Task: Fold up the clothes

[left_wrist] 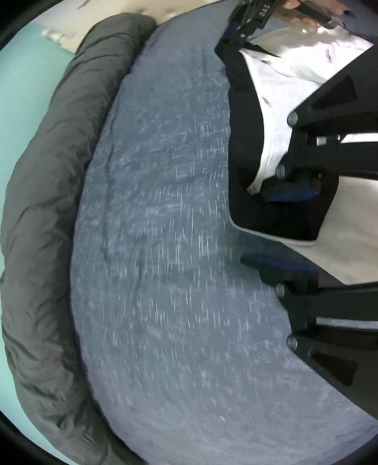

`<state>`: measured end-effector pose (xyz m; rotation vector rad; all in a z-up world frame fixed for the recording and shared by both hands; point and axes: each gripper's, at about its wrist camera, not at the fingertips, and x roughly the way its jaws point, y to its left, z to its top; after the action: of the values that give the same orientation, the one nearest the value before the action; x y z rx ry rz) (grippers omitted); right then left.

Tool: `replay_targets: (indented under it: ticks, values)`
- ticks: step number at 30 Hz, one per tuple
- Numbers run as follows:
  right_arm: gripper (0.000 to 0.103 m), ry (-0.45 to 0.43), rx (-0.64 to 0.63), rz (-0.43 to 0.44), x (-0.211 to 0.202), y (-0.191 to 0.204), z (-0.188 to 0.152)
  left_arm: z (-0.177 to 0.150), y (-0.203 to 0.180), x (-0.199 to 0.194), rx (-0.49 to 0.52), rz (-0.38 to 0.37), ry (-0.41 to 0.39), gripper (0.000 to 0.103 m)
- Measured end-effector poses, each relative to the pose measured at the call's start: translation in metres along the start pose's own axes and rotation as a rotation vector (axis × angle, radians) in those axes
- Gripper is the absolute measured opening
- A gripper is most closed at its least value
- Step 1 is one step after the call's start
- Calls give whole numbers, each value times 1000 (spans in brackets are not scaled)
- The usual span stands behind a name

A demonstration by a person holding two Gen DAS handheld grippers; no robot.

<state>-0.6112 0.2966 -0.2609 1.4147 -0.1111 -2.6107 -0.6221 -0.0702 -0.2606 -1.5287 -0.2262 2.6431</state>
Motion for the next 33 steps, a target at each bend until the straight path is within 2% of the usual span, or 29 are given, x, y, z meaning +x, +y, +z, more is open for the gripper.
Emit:
replay_targets:
  ticks: [2,4,7,9,18,22,27,33]
  values:
    - [66,14,-14,-1,-8,2,-4,-2,5,-10,-21,-25,0,45]
    - [68,71,-6,-28,-3,1,-6,-7,7,-17,-42,-35,12,45]
    - [68,51,10,-36,-8,4,-8,-10,4,-19,-26,-20,26,46]
    - [68,59,-1,-75,-4,6,-7,-10,1,-17,-8,-8,27,46]
    - [68,-17,24,-35,-8,-4,-9,-8,9,-20,-11,-17,-38,50]
    - [68,-54,70,-8,-24,-17,-18,-14,17,-25,-15,-2,-30,50]
    - [68,-73,93,32,-70,-46,-45,-43,35,-57,-28,-22,-35,50]
    - [68,-56,191,38,-126,-96,-114,-109,71,-99,-105,-49,-5,50]
